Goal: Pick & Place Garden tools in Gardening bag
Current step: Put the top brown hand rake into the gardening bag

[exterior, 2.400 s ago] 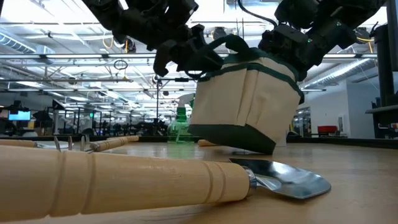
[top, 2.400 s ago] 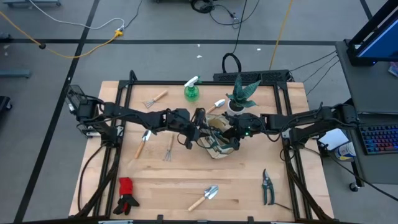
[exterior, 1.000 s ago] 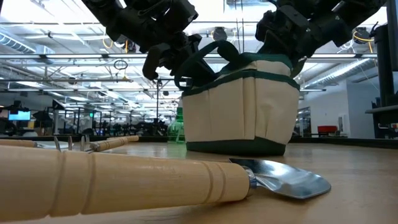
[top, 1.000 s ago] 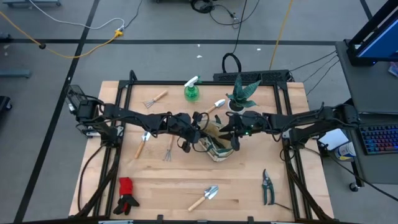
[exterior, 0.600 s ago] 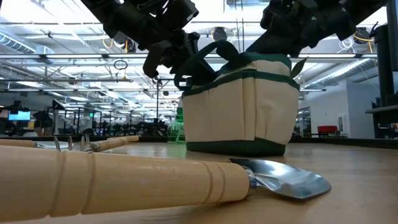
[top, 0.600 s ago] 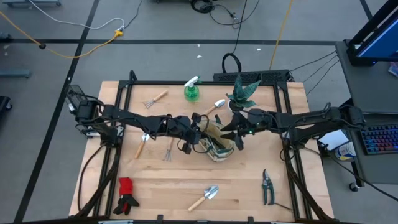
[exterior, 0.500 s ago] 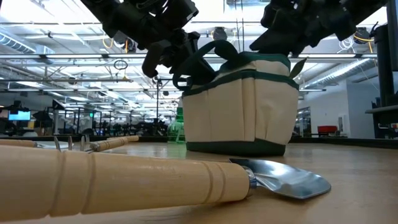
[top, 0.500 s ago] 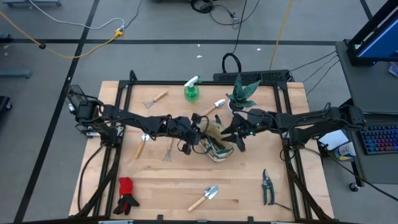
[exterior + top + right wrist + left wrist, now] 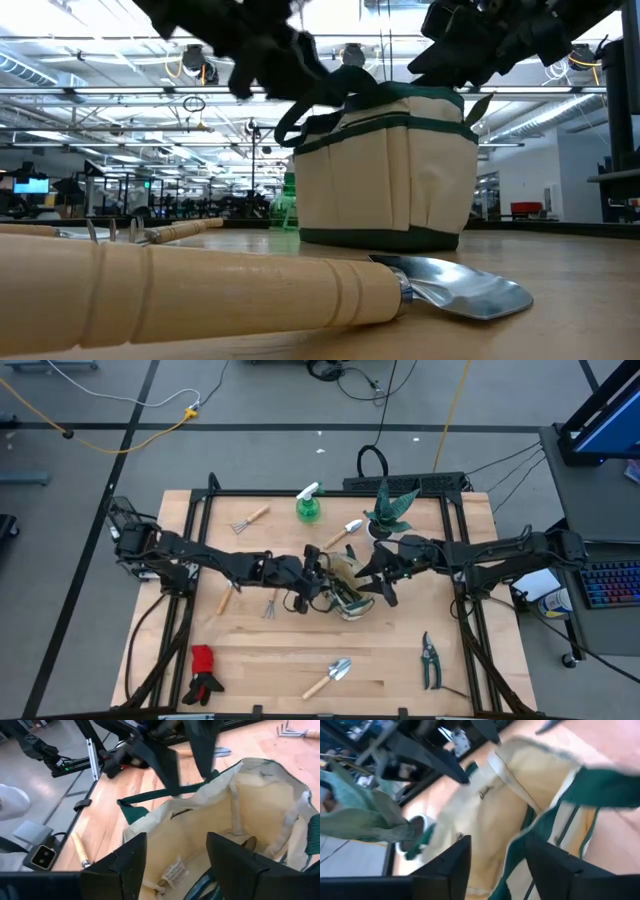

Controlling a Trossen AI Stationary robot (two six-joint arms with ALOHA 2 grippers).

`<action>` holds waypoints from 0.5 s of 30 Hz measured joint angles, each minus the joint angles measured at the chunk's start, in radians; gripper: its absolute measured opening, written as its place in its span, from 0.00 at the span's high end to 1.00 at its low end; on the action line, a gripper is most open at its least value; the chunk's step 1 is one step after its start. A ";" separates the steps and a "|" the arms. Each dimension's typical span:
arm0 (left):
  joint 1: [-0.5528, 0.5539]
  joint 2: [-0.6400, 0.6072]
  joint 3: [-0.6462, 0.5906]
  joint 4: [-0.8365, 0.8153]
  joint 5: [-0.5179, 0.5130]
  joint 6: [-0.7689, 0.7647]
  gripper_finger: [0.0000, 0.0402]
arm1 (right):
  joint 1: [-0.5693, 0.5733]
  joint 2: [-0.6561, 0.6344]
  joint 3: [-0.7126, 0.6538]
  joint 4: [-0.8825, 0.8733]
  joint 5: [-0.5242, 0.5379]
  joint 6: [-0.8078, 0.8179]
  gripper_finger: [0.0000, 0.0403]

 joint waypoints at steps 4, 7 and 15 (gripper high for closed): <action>-0.035 -0.058 0.001 -0.018 -0.038 -0.032 0.47 | -0.001 0.000 0.000 0.000 0.022 -0.028 0.44; -0.050 -0.106 0.002 -0.025 -0.044 -0.083 0.46 | -0.001 0.000 0.000 0.000 0.021 -0.045 0.42; -0.030 -0.210 0.002 -0.177 -0.045 -0.339 0.46 | -0.001 0.000 0.000 0.034 0.022 -0.047 0.44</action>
